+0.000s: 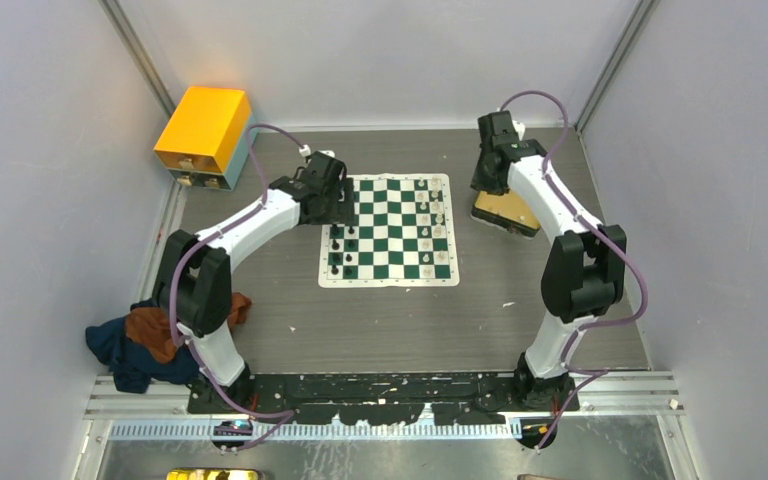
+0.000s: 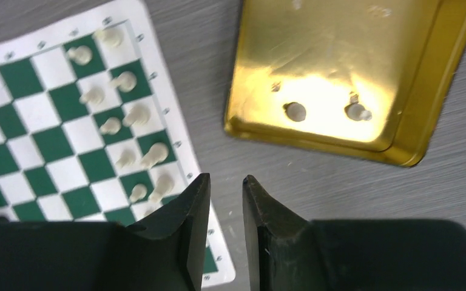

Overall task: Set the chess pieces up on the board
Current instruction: Pick up the chess piece from the storage box.

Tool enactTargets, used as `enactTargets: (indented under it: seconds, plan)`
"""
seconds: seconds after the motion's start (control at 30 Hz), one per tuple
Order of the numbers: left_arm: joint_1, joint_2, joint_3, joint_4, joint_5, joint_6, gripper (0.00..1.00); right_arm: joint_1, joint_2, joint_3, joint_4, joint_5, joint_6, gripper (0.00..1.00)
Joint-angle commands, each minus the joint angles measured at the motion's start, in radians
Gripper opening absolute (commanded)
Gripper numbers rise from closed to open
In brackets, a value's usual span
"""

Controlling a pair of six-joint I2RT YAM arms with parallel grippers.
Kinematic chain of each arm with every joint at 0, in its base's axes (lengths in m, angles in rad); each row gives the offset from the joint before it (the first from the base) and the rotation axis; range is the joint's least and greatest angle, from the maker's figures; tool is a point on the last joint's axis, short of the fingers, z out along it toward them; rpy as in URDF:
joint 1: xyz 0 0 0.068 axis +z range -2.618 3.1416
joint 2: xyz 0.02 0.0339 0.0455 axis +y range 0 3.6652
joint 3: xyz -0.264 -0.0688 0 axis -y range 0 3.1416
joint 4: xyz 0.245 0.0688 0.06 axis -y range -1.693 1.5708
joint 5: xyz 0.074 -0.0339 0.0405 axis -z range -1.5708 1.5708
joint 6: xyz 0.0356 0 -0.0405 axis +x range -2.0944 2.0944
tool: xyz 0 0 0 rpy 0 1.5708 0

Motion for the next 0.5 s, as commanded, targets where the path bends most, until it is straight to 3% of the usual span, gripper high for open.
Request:
enactTargets:
  seconds: [0.0,0.47]
  plan:
    - [-0.004,-0.066,-0.014,-0.012,-0.027,0.003,0.99,-0.075,0.080,0.080,0.021,0.028,-0.003,0.33]
    - [-0.004,-0.058,-0.010,-0.033,-0.044,0.012,0.99,-0.190,0.224,0.098,0.040,0.000,-0.003,0.33]
